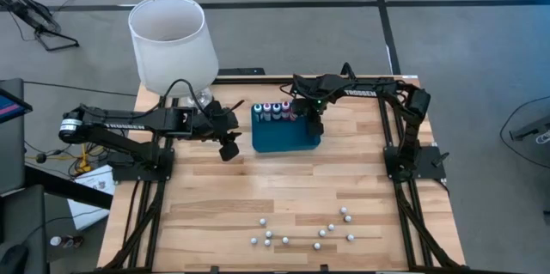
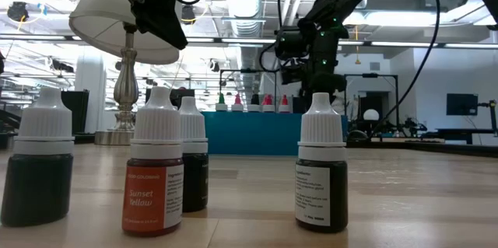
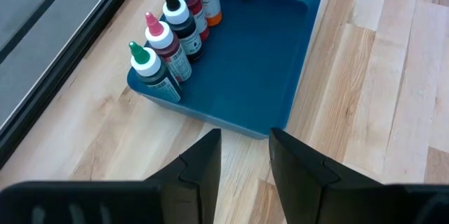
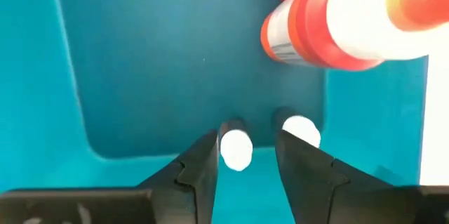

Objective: Pick & Place food coloring
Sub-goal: Put the small black food coloring bottle into the bin

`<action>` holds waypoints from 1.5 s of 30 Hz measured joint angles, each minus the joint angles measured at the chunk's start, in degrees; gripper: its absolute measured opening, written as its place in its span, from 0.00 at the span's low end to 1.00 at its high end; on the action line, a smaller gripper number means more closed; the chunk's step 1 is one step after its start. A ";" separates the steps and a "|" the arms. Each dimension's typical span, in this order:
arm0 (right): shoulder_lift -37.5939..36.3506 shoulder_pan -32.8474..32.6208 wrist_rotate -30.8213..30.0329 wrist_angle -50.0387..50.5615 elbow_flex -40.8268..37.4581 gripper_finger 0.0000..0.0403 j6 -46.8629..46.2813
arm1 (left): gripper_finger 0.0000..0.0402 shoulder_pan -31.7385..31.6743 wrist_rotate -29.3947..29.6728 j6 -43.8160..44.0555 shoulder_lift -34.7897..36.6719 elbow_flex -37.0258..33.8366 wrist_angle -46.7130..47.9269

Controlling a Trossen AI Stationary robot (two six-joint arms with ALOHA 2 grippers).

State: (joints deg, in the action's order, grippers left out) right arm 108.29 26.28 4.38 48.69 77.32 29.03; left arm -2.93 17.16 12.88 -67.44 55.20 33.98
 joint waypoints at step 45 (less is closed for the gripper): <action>-46.51 -22.65 -4.79 1.84 -21.27 0.30 -32.64 | 0.28 9.80 -28.54 -4.54 -0.17 0.02 -16.27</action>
State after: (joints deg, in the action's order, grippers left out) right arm 61.78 3.63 -0.41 50.53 56.05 -3.61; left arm 6.87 -11.39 8.34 -67.61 55.22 17.70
